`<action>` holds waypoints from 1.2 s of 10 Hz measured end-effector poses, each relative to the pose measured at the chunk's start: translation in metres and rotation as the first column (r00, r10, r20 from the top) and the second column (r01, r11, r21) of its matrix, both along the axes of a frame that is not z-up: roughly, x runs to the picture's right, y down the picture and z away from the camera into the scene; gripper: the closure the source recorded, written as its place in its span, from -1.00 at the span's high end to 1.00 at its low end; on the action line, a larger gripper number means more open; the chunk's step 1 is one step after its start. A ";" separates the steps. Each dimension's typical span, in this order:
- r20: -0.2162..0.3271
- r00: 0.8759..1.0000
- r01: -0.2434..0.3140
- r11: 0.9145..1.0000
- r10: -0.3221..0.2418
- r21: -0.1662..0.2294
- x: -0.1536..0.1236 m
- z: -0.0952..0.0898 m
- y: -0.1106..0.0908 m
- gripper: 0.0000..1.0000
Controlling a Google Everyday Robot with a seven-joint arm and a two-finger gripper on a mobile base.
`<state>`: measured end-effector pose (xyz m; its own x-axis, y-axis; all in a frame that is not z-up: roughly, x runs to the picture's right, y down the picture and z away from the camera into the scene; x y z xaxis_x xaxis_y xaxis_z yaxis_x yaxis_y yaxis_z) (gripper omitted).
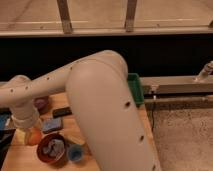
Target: Place apple in plastic cup
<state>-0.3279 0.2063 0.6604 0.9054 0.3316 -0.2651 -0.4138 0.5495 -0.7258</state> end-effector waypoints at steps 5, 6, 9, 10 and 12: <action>-0.167 0.977 -0.125 0.990 0.135 0.073 0.096 -0.056 0.001 -1.00; -0.177 0.973 -0.136 0.988 0.148 0.077 0.103 -0.059 0.003 -1.00; -0.176 0.973 -0.135 0.988 0.146 0.076 0.102 -0.059 0.004 -1.00; -0.177 0.973 -0.135 0.988 0.146 0.073 0.102 -0.059 0.004 -1.00; -0.183 0.974 -0.126 0.991 0.132 0.044 0.097 -0.046 0.009 -1.00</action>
